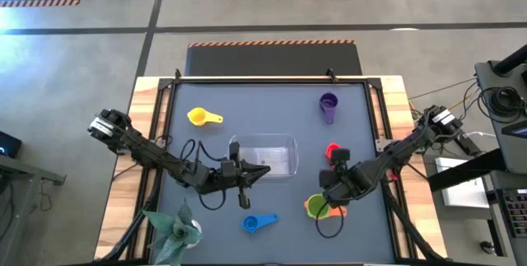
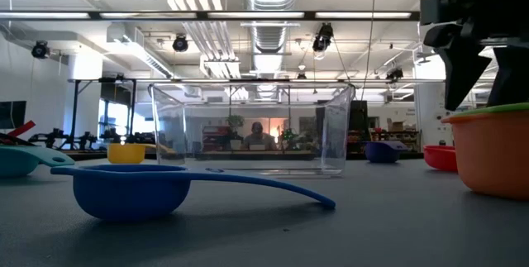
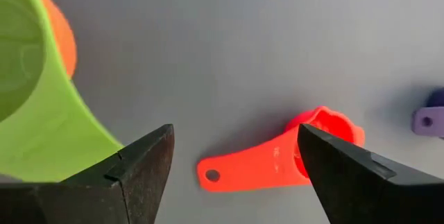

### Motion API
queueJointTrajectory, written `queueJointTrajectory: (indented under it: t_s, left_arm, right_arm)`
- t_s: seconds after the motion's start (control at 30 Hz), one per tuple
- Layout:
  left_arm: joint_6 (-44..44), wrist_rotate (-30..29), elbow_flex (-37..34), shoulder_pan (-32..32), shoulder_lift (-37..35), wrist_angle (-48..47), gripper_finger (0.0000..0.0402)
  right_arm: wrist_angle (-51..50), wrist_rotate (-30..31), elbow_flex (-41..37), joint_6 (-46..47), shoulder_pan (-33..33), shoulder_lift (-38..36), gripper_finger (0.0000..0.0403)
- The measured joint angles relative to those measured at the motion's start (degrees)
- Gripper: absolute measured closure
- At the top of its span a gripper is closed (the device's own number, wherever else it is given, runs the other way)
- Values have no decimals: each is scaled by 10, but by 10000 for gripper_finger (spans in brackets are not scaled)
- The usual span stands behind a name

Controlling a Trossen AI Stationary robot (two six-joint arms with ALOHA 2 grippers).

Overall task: Nest measuring cups in basket
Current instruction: Stack the green measuring cup on top of the orange measuring cup

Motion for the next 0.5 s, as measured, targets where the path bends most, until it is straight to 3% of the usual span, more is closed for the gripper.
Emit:
queueJointTrajectory:
  t_s: [0.3,0.5]
  left_arm:
    - [3,0,0,0,0,-2,402]
    - [3,0,0,0,0,-4,402]
  right_arm:
    - [3,-64,0,17,14,0,109]
    - [4,-65,17,39,48,0,112]
